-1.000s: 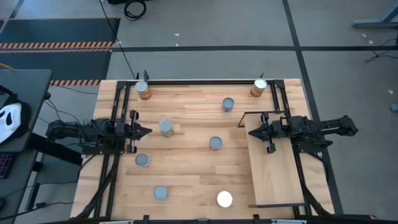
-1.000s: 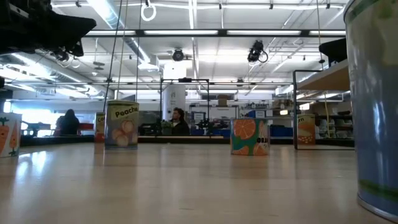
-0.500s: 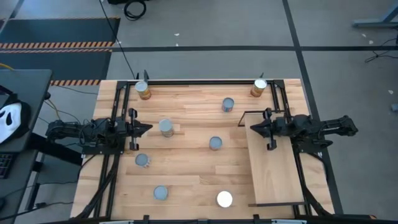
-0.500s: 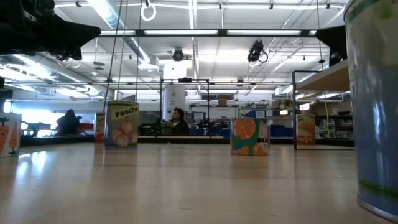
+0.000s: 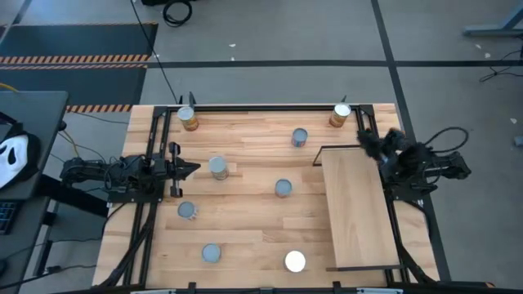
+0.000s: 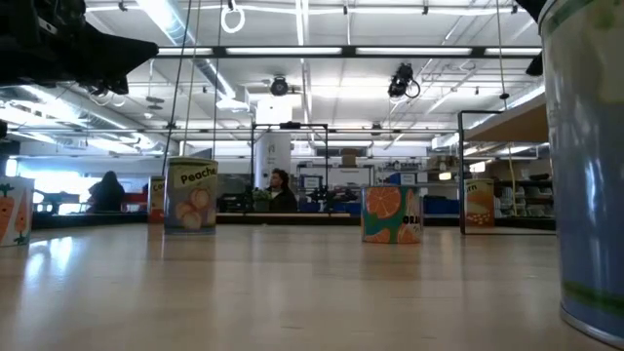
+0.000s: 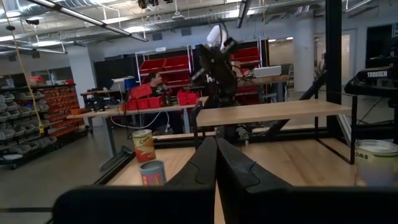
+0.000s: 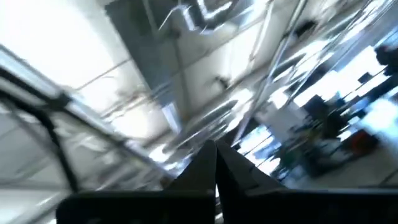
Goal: Pick and place cans onto a shelf
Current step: Put the large right canned corn on the shelf
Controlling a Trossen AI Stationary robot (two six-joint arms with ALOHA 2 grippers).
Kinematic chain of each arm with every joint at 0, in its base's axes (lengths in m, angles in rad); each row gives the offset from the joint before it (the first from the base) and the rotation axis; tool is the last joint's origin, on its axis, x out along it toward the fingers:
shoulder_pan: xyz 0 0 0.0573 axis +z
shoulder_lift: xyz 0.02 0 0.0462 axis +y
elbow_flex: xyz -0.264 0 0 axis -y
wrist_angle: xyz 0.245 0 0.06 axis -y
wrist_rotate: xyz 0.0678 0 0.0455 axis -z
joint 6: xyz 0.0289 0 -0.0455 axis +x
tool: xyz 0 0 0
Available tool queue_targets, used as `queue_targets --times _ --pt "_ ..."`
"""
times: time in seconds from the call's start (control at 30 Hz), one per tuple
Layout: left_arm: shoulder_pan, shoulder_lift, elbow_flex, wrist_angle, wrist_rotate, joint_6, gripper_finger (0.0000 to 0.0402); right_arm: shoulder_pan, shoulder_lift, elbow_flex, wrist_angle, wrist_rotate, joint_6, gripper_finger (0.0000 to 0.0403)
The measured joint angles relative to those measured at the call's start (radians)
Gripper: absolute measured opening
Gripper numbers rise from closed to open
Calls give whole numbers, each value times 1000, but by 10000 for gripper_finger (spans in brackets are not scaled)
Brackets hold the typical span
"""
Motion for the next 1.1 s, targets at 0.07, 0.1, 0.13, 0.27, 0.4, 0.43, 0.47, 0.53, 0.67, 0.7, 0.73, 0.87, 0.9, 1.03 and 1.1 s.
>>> queue_targets --times 0.07,0.1,0.13,0.27,0.4,0.43,0.47,0.53,0.67,0.7,0.73,0.87,0.9,1.03,1.1 --pt "0 0 0 0 0 0 9 0 28 72 -74 116 -79 4" --pt "0 0 0 0 0 0 9 0 51 112 -117 182 -105 5" --pt "0 0 0 0 0 0 9 -1 77 156 -163 243 -134 5" --pt "0 0 0 0 0 0 9 -10 221 321 -300 419 -251 5" --pt "0 0 0 0 0 0 9 -37 409 447 -334 651 -271 5" --pt "0 0 0 0 0 0 9 -49 458 470 -337 704 -267 5" --pt "0 0 0 0 0 0 9 -65 509 492 -339 745 -258 5" --pt "0 0 0 0 0 0 9 -101 602 535 -342 785 -215 9" --pt "0 0 0 0 0 1 9 -206 802 628 -364 751 -141 35" --pt "0 0 0 0 0 1 9 -241 850 652 -385 722 -113 46" --pt "0 0 0 0 0 1 9 -280 896 680 -417 683 -71 59" --pt "0 0 0 0 0 1 9 -458 1044 822 -677 470 104 120" --pt "0 0 0 0 0 1 9 -503 1074 861 -770 409 152 136" --pt "0 0 0 0 0 1 9 -654 1178 989 -1059 201 262 207" --pt "0 0 0 0 0 1 9 -700 1206 1026 -1136 155 250 243"
